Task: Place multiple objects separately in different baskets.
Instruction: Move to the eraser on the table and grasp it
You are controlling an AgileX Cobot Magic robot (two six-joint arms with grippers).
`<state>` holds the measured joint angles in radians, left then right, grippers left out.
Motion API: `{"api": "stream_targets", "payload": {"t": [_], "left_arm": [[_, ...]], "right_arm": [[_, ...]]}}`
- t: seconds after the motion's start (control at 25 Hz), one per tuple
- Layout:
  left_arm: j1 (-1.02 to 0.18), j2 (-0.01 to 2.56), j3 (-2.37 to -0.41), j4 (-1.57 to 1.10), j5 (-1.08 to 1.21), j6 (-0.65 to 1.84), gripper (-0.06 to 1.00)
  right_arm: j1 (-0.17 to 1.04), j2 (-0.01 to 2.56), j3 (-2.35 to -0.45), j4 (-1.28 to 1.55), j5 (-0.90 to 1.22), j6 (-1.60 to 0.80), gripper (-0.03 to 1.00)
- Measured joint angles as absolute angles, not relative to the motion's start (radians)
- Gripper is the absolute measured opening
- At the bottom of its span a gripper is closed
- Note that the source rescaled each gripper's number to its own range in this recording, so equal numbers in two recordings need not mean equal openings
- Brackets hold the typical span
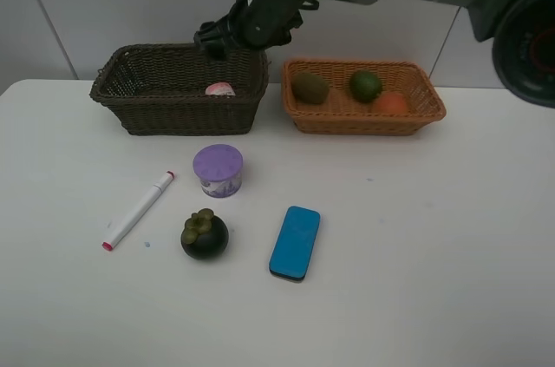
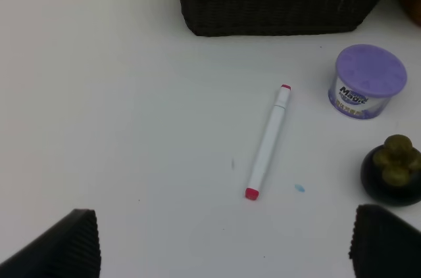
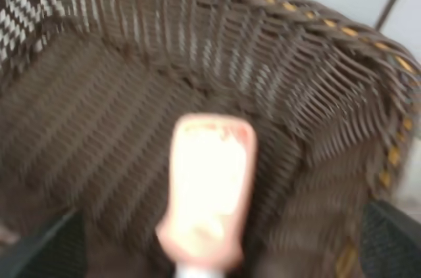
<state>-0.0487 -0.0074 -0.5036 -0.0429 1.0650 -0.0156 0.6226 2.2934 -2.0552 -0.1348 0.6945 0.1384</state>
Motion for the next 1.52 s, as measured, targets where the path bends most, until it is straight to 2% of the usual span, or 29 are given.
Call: {"api": "stream_targets", "payload": {"t": [0.32,0.4,0.64,0.8,1.16,1.52], "left_arm": [[-0.049,-0.007,-0.504,-0.043,1.065,-0.016,1.0],[-0.049,-0.007,-0.504,-0.043,1.065,-0.016,1.0],[-0.049,-0.007,-0.504,-0.043,1.065,-0.016,1.0],[-0.049,-0.007,-0.504,-0.043,1.065,-0.016,1.0],[-0.049,-0.007,-0.504,-0.043,1.065,-0.016,1.0],[-0.049,-0.007,-0.504,-0.043,1.065,-0.016,1.0]], "right_arm": [[0.623,2.195,-2.055,-0.107,1.154,0.111,1.0],[0.623,2.178,-2.055,-0.091,1.204,0.133,1.0],[0.624,2.131,-2.045,-0.038,1.219,0.403,1.0],[0.638,2.086,-1.972,-0.04,1.218,0.575,1.0],[0.659,1.974,-1.646,-0.047,1.219,0.73,1.0],[0.673,1.937,-1.417,0.015,1.16,0.755,1.0]]}}
